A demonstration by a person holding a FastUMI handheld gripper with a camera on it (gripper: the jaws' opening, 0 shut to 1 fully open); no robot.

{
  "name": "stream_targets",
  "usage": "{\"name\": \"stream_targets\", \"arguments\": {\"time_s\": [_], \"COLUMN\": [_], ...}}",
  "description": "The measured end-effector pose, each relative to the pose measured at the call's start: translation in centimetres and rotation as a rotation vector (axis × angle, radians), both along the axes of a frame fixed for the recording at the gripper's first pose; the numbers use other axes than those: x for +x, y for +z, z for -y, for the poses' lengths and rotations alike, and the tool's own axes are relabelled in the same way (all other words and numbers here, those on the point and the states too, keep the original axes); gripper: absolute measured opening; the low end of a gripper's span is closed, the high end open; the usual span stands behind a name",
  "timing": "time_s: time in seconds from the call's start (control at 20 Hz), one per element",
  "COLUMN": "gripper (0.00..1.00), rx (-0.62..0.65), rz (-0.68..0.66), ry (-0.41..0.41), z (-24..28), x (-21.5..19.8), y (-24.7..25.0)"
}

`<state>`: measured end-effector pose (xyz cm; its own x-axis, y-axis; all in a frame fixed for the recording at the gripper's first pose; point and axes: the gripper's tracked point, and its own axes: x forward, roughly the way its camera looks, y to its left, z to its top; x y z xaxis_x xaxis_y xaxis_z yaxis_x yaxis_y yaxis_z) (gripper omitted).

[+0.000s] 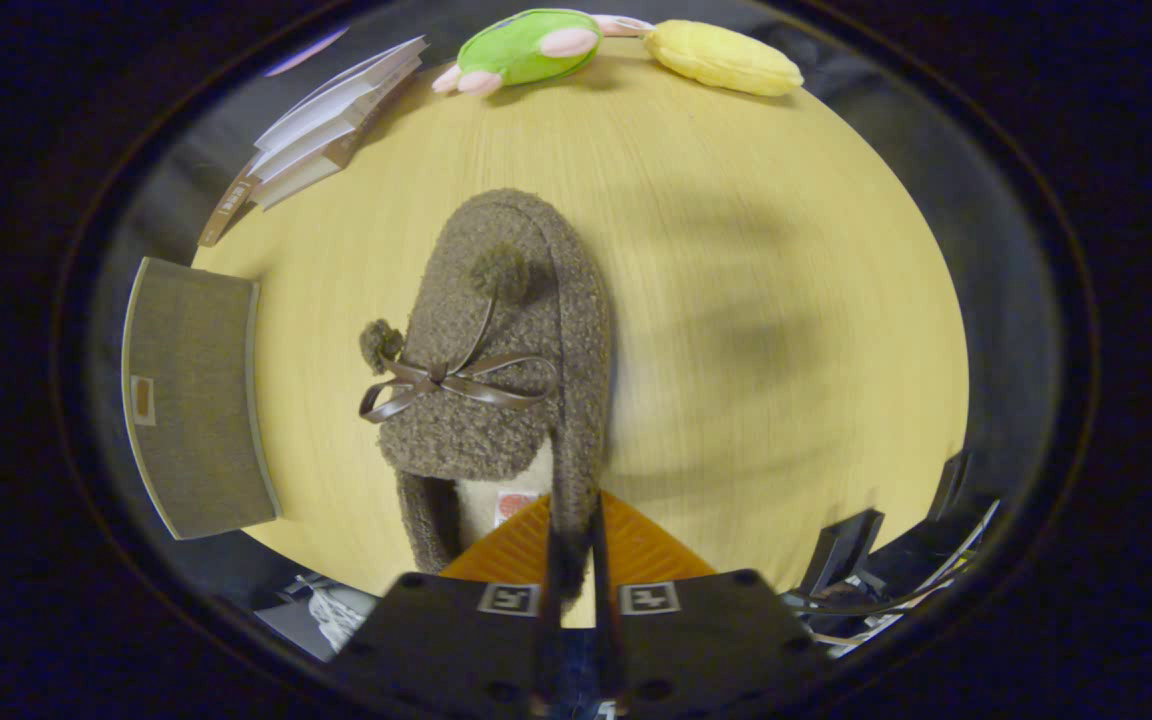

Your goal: Open the storage box then place both shoes into the box .Put the left shoe in first, then the right shoe, with the right side of both shoes facing outward in a uniform manner.

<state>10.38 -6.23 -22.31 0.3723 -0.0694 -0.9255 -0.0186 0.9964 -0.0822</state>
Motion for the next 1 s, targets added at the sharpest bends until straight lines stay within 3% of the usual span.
{"name": "stream_targets", "arguments": {"time_s": [0.1, 0.35, 0.65, 0.85, 1.0], "gripper": [0.09, 0.08, 0.05, 0.04, 0.04], "rx": [0.015, 0.097, 0.285, 0.362, 0.503], "rz": [0.019, 0.087, 0.076, 0.082, 0.043], "ry": [0.001, -0.009, -0.088, -0.055, -0.037], "z": [0.0, 0.0, -1.4, -3.8, -7.4], "x": [0.4, 0.4, -1.7, -4.0, -6.4], "y": [-0.2, -0.2, -0.2, 1.9, 4.5]}}
